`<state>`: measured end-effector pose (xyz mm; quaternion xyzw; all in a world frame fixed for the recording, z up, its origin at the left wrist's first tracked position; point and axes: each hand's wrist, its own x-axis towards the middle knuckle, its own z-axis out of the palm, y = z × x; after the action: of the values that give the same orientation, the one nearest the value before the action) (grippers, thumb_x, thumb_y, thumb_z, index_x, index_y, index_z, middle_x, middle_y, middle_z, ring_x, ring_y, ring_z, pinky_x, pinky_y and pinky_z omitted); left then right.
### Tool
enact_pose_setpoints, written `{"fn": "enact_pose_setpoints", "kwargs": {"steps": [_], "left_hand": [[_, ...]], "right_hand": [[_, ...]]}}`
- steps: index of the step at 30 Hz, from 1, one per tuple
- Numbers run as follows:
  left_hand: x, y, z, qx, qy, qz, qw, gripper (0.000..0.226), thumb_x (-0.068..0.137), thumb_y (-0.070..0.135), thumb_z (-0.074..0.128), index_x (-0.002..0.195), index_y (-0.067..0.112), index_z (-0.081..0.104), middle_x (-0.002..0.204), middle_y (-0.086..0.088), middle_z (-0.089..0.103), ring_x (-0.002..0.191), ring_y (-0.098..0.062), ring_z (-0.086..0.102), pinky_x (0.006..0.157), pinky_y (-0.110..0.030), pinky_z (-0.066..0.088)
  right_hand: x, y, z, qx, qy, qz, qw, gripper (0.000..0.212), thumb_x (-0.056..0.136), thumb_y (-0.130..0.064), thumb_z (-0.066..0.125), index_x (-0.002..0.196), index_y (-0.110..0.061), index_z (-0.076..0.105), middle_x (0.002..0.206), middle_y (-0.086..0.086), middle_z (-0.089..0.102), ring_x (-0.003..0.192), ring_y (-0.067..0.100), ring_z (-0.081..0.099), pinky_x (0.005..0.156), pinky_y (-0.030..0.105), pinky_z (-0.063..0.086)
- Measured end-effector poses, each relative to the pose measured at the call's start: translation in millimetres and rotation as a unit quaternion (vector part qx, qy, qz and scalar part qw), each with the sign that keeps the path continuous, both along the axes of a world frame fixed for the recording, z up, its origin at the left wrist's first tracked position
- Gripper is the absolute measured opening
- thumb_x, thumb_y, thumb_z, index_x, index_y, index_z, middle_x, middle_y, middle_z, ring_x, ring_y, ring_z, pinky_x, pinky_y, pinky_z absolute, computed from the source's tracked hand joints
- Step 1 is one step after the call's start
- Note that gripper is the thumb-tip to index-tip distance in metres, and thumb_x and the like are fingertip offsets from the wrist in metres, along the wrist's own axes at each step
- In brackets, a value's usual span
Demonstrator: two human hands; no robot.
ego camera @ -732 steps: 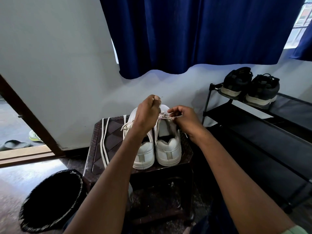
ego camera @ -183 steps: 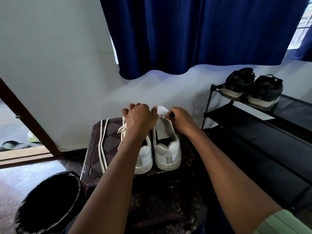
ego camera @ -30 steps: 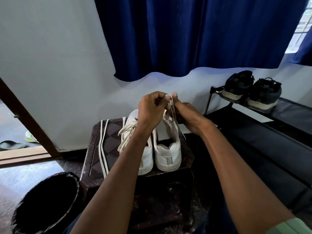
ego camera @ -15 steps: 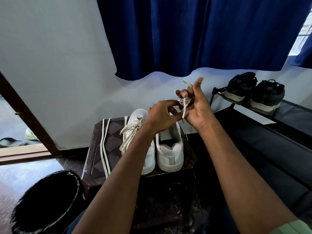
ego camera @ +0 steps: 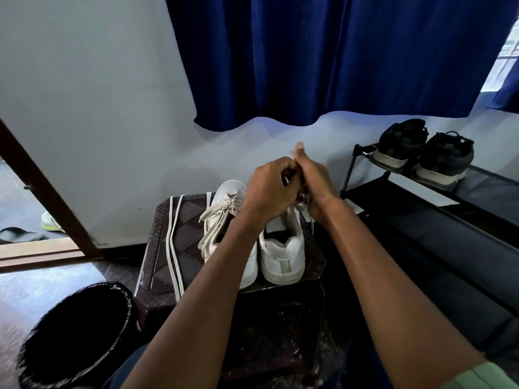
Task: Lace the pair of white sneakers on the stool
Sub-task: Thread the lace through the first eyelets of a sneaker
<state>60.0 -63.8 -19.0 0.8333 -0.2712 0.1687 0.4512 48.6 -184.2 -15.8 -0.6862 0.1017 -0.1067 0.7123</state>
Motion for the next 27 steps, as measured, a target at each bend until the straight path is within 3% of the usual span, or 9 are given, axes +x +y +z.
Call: {"fn": "enact_pose_setpoints", "kwargs": {"steps": [3,6,9,11,13,16,20,23,27], "left_hand": [[0,2,-3,-0.015,-0.028,0.043,0.999,0.017,0.09,0.022,0.069,0.107,0.022,0.065,0.099,0.01,0.066,0.079,-0.006,0.063,0.072,-0.031,0.056],[1,-2,0,-0.059,0.095,0.0,0.994,0.05,0.093,0.05,0.068,0.129,0.019,0.052,0.122,0.004,0.055,0.093,-0.008,0.063,0.084,-0.033,0.058],[-2,-2,0,0.063,0.154,-0.117,0.979,0.064,0.084,0.082,0.053,0.107,0.025,0.071,0.092,0.017,0.067,0.082,-0.001,0.062,0.09,-0.038,0.053],[-7,-1,-5,0.177,0.113,-0.112,0.971,0.043,0.087,0.072,0.063,0.094,0.032,0.078,0.081,0.02,0.071,0.082,0.001,0.065,0.099,-0.038,0.041],[-6,-2,-8,0.156,0.049,-0.098,0.982,0.025,0.088,0.056,0.072,0.086,0.032,0.079,0.083,0.017,0.075,0.085,0.0,0.067,0.099,-0.037,0.043],[2,3,-1,-0.006,0.018,-0.059,0.998,0.013,0.09,0.037,0.077,0.083,0.025,0.079,0.08,0.012,0.074,0.074,-0.003,0.065,0.074,-0.022,0.048],[9,8,0,-0.08,0.055,-0.002,0.995,0.013,0.093,0.032,0.075,0.088,0.02,0.08,0.075,0.008,0.076,0.066,-0.004,0.068,0.063,-0.018,0.05],[12,9,-5,-0.156,0.1,0.018,0.983,0.012,0.095,0.028,0.073,0.091,0.018,0.078,0.074,0.004,0.076,0.066,-0.012,0.073,0.064,-0.032,0.061],[19,17,-7,-0.134,0.068,0.031,0.988,0.007,0.093,0.025,0.075,0.096,0.02,0.079,0.085,0.01,0.078,0.076,-0.005,0.072,0.073,-0.024,0.058]], "right_hand": [[-2,6,6,0.01,-0.037,-0.025,0.999,0.054,0.097,-0.06,0.059,0.072,-0.012,0.061,0.069,0.018,0.058,0.063,0.024,0.053,0.06,0.035,0.045],[-2,-3,20,0.227,-0.095,0.024,0.969,0.051,0.103,-0.055,0.052,0.065,-0.022,0.044,0.059,-0.004,0.037,0.048,0.009,0.035,0.042,0.022,0.031],[0,-17,30,0.375,-0.159,0.066,0.911,0.053,0.106,-0.051,0.048,0.063,-0.022,0.035,0.055,-0.007,0.024,0.043,0.007,0.018,0.036,0.021,0.017],[1,-27,31,0.393,-0.169,0.046,0.903,0.054,0.106,-0.049,0.05,0.061,-0.023,0.033,0.053,-0.007,0.022,0.043,0.008,0.015,0.036,0.021,0.017],[-1,-35,27,0.342,-0.138,-0.004,0.93,0.052,0.102,-0.049,0.057,0.062,-0.024,0.035,0.053,-0.007,0.026,0.044,0.008,0.018,0.038,0.022,0.019],[-3,-40,12,0.098,-0.021,-0.055,0.993,0.042,0.097,-0.052,0.065,0.068,-0.024,0.053,0.059,-0.005,0.038,0.045,0.009,0.027,0.044,0.023,0.026],[-2,-18,-2,-0.075,0.096,0.058,0.991,0.06,0.097,-0.073,0.046,0.094,-0.022,0.078,0.076,0.004,0.054,0.061,0.014,0.046,0.057,0.028,0.038],[0,-6,-3,-0.031,0.104,0.115,0.987,0.074,0.098,-0.077,0.03,0.118,-0.021,0.074,0.082,0.002,0.075,0.074,0.016,0.07,0.07,0.033,0.053],[1,-5,-4,0.076,0.034,0.067,0.994,0.057,0.095,-0.064,0.061,0.101,-0.009,0.075,0.067,-0.004,0.067,0.066,0.012,0.063,0.064,0.028,0.051]]}}
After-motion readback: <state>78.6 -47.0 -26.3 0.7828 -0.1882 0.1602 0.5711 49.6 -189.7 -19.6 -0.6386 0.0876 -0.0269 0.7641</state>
